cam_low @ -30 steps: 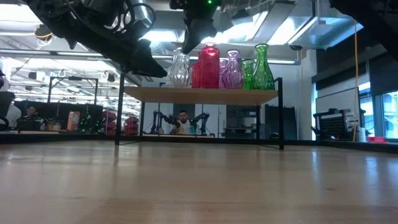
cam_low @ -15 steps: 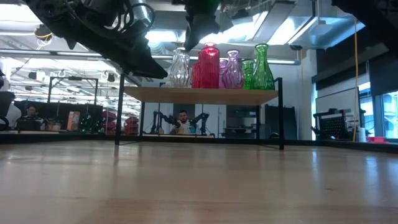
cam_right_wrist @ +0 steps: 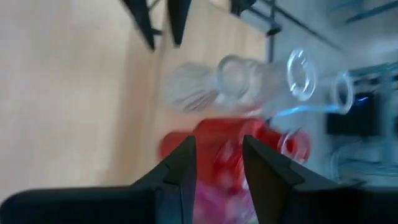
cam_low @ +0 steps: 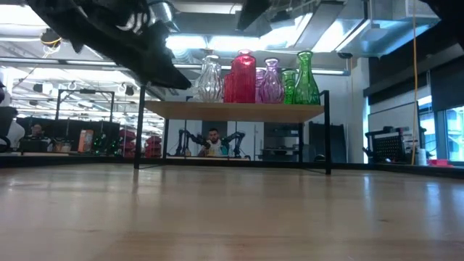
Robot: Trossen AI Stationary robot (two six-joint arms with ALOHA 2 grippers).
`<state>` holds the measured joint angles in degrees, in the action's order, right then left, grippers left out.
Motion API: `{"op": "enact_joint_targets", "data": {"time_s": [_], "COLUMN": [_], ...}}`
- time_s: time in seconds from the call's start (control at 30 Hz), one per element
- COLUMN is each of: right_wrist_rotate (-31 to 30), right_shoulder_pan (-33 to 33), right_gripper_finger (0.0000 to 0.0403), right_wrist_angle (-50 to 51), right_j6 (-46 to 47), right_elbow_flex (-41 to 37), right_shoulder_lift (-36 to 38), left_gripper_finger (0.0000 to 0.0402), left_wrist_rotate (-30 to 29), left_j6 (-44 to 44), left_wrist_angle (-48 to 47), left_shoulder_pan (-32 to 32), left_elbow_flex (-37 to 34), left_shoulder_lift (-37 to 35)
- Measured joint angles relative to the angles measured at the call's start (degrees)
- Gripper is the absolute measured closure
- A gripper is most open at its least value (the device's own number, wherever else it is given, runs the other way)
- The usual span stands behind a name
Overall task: Sort vases onto shelf
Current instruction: Return to Home Position
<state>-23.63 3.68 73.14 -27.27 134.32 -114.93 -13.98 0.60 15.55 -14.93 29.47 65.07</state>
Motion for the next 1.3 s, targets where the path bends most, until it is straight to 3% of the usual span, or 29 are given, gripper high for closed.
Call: {"op": "enact_joint_targets", "data": {"time_s": [0.27,0.47,0.6,0.9,1.13,1.3], "right_wrist_rotate": [3.58,-0.67,-2.61,1.19,3.10,7.12], "right_shoulder_pan": [-3.95,-9.15,-12.99,-14.54,-14.54,-14.54], "right_gripper_finger": [0.0288,0.0288,0.0288,0.0302,0.0393,0.0386], "right_wrist_angle": [13.40,12.69,1.43,-34.56,-55.76,-67.15], "right_j6": [15.61,25.76,28.40,28.57,30.38,31.79], "right_elbow_flex": [-1.57,-15.78,-34.11,-75.87,-98.44,-111.08], "right_shoulder_lift": [6.48,16.55,27.50,57.49,75.40,85.06], "left_gripper_finger": [0.0293,0.0357,0.0393,0.0394,0.0393,0.0393], "left_wrist_rotate": [0.99,14.90,20.83,20.96,19.43,19.42], "left_j6": [0.00,3.69,4.52,0.74,-3.66,-4.55], "left_wrist_angle": [-13.23,-18.39,-18.42,-14.88,-15.23,-15.27], "left_shoulder_pan": [4.76,5.96,6.00,5.96,5.98,5.97], "left_elbow_flex": [0.00,-1.22,-4.24,-15.21,-19.43,-21.97], "left_shoulder_lift": [-12.91,-22.99,-30.34,-44.27,-51.74,-57.01]}}
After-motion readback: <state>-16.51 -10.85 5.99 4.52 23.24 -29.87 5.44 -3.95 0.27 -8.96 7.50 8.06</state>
